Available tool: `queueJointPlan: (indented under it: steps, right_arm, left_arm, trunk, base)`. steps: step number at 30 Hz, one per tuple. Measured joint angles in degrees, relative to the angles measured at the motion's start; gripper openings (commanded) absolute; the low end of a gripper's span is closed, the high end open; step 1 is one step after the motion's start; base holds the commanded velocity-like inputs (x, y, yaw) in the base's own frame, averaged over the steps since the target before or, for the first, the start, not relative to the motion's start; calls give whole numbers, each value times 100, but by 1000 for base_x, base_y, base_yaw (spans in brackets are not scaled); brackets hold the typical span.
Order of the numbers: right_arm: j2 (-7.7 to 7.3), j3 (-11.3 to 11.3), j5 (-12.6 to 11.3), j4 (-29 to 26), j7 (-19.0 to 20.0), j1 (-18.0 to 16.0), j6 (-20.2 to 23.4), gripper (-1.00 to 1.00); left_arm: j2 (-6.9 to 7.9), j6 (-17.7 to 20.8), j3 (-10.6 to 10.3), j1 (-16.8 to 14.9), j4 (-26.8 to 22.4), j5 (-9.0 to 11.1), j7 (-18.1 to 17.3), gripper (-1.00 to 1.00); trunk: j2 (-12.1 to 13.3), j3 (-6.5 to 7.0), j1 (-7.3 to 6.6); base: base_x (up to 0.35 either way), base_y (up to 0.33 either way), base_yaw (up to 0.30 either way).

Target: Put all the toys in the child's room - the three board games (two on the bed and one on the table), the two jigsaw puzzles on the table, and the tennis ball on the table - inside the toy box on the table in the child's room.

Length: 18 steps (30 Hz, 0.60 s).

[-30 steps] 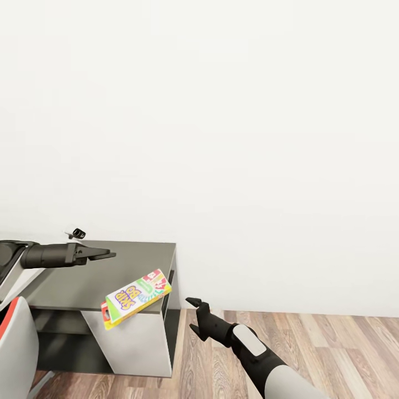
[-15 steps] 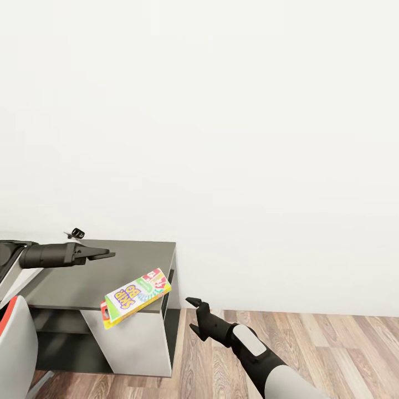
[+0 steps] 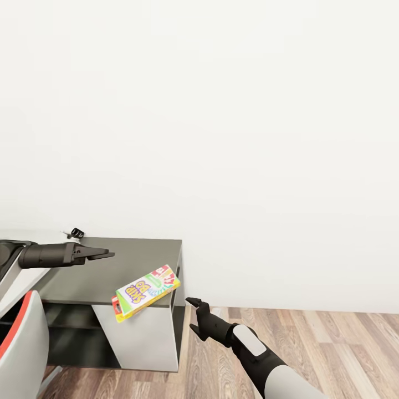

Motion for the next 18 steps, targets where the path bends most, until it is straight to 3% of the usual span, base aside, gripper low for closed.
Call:
queueJointPlan:
  steps: [5,9,11,13,14,16,18]
  right_arm:
    - [0,0,-3,0,0,-2,0,100]
    - [0,55,-1,7,-6,-2,-13,100]
    - [0,131,-1,12,-7,-2,-19,100]
    - [0,192,-5,15,-9,-2,-20,100]
    - [0,201,-5,15,-9,-2,-21,100]
    - [0,223,-6,16,-5,-2,-20,100]
    - [0,231,-7,16,-4,-2,-17,100]
  left_arm:
    - [-22,0,-18,3,-95,7,0,100]
    - [-188,0,-98,11,-367,8,-1,100]
    - [-496,0,-153,-13,-568,9,-2,100]
    - [-1066,-1,-257,-31,-904,-29,-4,100]
    - [-1261,0,-320,-31,-972,-55,-4,100]
    - [-1818,0,-550,16,-1089,-215,-5,100]
    - [-1980,0,-622,35,-1107,-348,-5,100]
  trunk:
    - [0,0,0]
    - [0,0,0]
    - [0,0,0]
    - [0,0,0]
    - [0,0,0]
    - [0,0,0]
    - [0,0,0]
  base:
    - [-6,10,0]
    - [-1,2,0]
    - [0,1,0]
    - [0,0,0]
    - [0,0,0]
    - [0,0,0]
    - [0,0,0]
